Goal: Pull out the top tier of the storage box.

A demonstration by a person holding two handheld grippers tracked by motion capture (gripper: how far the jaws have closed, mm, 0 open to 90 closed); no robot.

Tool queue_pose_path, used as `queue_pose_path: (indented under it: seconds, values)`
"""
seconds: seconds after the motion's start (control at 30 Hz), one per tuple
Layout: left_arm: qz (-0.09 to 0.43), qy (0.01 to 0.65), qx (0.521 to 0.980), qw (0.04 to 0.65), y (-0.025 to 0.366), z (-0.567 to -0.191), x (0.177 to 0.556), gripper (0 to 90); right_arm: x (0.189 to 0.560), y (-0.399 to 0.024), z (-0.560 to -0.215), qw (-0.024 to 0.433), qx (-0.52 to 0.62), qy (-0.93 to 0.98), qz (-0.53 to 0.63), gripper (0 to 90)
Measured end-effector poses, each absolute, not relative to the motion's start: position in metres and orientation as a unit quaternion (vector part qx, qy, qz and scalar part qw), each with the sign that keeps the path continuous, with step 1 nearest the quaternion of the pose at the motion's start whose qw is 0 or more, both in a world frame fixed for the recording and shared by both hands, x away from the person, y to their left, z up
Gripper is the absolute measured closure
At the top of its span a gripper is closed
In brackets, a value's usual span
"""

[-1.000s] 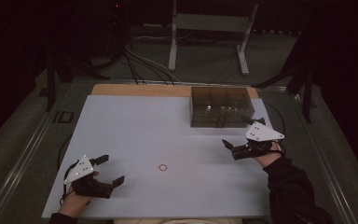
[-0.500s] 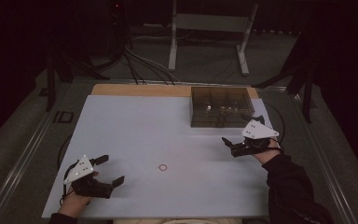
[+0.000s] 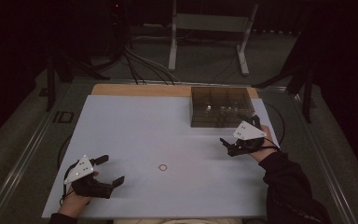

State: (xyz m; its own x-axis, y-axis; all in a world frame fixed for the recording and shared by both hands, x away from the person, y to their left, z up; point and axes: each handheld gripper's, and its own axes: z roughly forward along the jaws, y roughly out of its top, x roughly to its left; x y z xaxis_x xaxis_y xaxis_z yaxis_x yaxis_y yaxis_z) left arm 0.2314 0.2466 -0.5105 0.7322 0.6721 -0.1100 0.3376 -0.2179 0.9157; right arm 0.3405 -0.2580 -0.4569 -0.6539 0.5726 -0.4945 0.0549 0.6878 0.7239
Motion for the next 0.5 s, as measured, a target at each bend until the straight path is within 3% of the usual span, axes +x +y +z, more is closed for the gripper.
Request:
queue_pose_path:
  seconds: [0.5]
  values:
    - [0.156,0.330,0.764,0.531,0.246,-0.511,0.231,0.0,0.347,-0.245,-0.472,0.408,0.143,0.863,0.263,0.0]
